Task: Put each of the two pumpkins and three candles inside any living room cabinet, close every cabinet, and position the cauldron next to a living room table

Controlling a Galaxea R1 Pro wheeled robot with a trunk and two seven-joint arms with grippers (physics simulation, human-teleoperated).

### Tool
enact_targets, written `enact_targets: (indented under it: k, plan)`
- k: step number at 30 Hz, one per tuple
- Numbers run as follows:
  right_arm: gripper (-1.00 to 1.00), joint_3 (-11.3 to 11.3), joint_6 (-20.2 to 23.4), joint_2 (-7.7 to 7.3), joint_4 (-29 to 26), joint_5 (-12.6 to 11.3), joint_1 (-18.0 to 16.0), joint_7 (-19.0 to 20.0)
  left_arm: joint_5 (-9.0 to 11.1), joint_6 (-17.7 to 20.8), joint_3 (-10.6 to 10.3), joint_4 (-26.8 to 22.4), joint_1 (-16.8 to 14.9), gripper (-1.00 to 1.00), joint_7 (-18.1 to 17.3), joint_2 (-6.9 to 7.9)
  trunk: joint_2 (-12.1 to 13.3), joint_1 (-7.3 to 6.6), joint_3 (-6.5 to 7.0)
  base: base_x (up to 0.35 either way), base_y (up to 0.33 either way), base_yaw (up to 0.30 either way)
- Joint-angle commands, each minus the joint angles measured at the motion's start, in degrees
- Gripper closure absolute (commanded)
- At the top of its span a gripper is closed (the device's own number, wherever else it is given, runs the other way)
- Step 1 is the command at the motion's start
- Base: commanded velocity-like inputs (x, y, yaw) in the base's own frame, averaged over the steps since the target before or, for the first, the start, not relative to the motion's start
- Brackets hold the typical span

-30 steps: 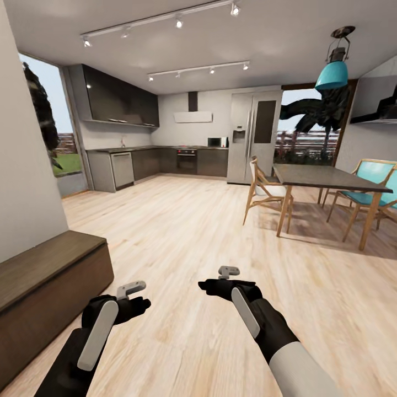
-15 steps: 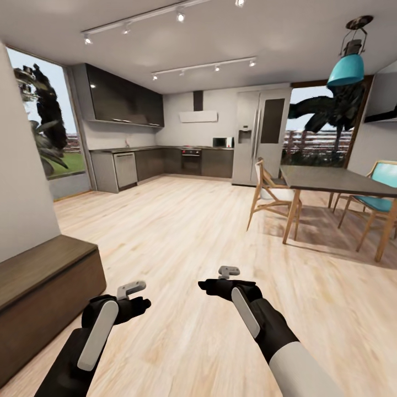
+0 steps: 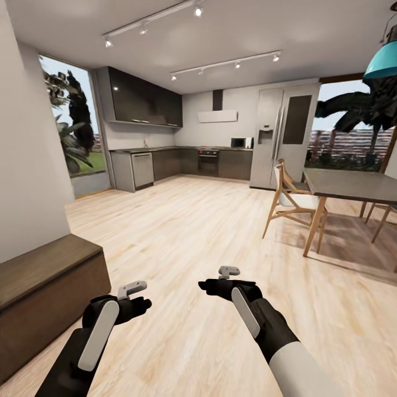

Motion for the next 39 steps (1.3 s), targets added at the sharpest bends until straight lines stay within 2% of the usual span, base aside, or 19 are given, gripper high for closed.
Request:
enact_targets:
  k: [1,7,14,20,32,39]
  plan:
    - [-1.00,0.07,0.21,-0.01,-0.09,-0.36,-0.01,-0.28,0.56,0.12,-0.24,-0.01,-0.05,-1.00,0.60,-0.01,-0.03,0.01,-0.04,0.251,-0.231,0.269]
    - [-1.00,0.11,0.20,-0.06,0.19,-0.33,-0.02,-0.33,0.62,0.12,-1.81,0.02,-0.05,-1.00,0.60,-0.14,-0.03,0.01,0.11,0.248,-0.232,0.253]
    - [-1.00,0.28,-0.09,-0.07,1.88,-0.25,0.07,-0.67,1.04,0.12,-3.21,0.01,-0.05,-1.00,0.54,-0.27,-0.03,0.01,0.14,0.156,-0.162,0.037]
    - [-1.00,0.26,-0.50,-0.07,5.71,-0.16,0.06,-0.76,1.16,0.12,-3.62,0.02,-0.05,-1.00,0.48,-0.34,-0.03,0.01,0.14,0.012,-0.013,0.138]
    - [-1.00,0.07,0.02,0.01,5.42,-0.12,0.07,-0.80,1.16,0.12,-4.58,-0.27,-0.09,-1.00,0.42,-0.35,-0.03,0.01,0.14,-0.002,0.000,0.268]
    - [-1.00,0.03,0.10,0.01,5.44,-0.16,0.08,-0.80,1.16,0.12,-4.76,-0.17,-0.14,-1.00,0.48,-0.38,-0.03,0.01,0.14,-0.215,-0.042,0.274]
